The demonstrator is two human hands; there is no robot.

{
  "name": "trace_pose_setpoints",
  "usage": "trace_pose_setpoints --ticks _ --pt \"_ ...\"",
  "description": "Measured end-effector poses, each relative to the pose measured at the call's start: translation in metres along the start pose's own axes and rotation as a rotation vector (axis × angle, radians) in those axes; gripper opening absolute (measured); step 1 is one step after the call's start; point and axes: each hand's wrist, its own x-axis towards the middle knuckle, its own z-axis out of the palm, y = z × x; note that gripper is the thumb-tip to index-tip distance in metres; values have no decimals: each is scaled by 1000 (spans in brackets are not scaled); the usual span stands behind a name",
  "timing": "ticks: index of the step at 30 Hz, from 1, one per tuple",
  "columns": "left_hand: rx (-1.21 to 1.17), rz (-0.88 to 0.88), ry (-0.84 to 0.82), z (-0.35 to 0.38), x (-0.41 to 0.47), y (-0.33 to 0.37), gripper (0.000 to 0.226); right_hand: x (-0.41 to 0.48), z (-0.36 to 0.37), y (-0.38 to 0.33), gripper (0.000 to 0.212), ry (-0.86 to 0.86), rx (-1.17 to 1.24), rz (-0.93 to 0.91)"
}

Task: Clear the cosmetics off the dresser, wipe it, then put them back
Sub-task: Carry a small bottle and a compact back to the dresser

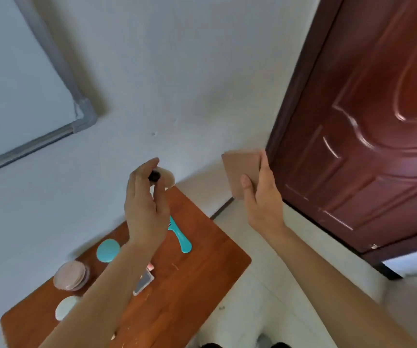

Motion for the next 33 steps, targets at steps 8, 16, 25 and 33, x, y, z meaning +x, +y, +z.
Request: trace_pose_setpoints --ticks 8,16,25,33 --pt "-432 334 -381 123 -25 147 38 -115 -178 55 65 613 -208 304" --pt "-776 533 -747 186 -175 341 46 -285 -338 100 63 1102 -222 557" --pt "-886 738 -1059 238 -387 529 41 -475 -491 172 63 1287 -331 749" --pt "-904 727 -1233 296 -502 628 45 -560 -597 236 61 1442 -286 861"
